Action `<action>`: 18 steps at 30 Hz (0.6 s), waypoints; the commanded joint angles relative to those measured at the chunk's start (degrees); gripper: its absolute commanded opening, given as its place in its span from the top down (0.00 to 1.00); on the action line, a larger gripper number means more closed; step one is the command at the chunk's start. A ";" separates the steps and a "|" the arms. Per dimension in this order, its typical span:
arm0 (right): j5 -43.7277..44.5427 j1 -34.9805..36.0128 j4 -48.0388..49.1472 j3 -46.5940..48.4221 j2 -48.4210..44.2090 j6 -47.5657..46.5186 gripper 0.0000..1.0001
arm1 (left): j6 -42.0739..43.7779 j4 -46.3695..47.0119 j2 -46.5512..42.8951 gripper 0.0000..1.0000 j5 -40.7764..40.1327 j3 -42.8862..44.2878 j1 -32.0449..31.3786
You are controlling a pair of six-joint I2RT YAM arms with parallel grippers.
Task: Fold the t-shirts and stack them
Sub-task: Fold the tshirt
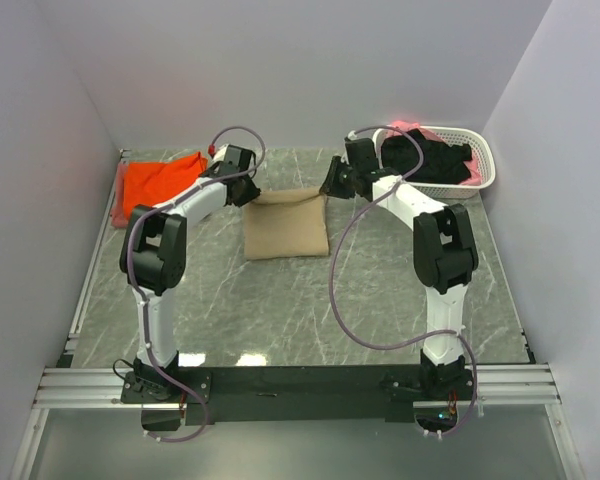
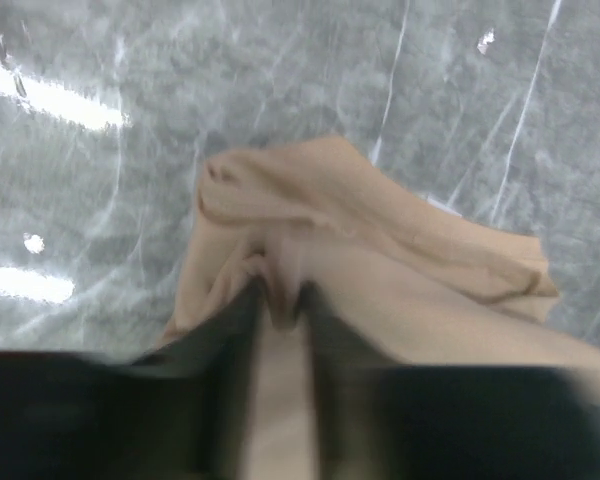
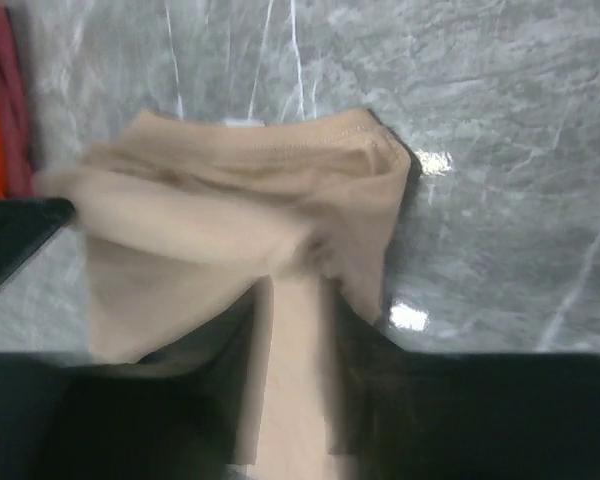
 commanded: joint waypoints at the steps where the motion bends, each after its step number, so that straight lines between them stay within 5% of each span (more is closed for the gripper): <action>1: 1.09 -1.18 2.73 4.07 0.87 -1.11 0.46 | 2.28 -3.47 1.66 0.55 -2.51 7.11 1.27; 2: 1.44 -1.18 2.82 4.51 0.96 -1.55 0.35 | 3.07 -4.09 1.75 0.42 -2.60 8.69 1.36; 3: 1.70 -1.18 2.47 5.65 0.53 -1.64 0.25 | 3.69 -4.44 0.88 0.01 -2.51 9.14 1.36; 8: 1.72 -1.18 1.24 4.79 -3.33 -2.43 0.21 | 5.01 -2.08 -4.74 0.01 -0.76 5.11 1.27; 18: -9.98 0.13 6.16 -15.58 -15.72 -0.32 0.18 | 10.89 5.74 -10.72 0.01 9.25 -10.54 1.27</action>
